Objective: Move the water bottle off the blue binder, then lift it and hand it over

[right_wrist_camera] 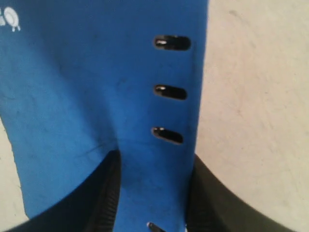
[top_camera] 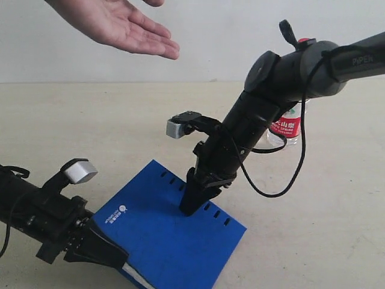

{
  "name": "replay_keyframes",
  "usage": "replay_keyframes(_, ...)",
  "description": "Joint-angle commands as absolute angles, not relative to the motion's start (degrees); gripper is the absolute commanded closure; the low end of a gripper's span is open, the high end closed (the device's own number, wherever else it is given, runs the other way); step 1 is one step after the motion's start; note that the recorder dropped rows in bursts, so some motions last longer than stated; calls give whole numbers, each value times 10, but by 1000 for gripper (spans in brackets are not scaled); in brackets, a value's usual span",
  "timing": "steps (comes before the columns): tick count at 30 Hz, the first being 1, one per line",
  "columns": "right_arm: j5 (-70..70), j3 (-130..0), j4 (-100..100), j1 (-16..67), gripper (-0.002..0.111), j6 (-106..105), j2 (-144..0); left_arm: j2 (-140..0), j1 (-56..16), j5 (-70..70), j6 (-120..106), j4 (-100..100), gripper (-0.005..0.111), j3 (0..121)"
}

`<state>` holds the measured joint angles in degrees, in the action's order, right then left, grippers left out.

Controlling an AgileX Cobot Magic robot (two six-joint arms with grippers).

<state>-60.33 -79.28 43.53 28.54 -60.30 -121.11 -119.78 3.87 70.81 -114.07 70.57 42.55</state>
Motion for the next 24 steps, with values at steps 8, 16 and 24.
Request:
replay_keyframes(8,-700,-791,532,298,108,-665,-1206,-1194,34,667,-1138,837,98,436)
replay_keyframes(16,-700,-791,536,271,108,-668,-1206,-1194,34,640,-1135,844,42,436)
replay_keyframes(24,-700,-791,534,268,108,-669,-1206,-1194,34,502,-1116,946,39,436)
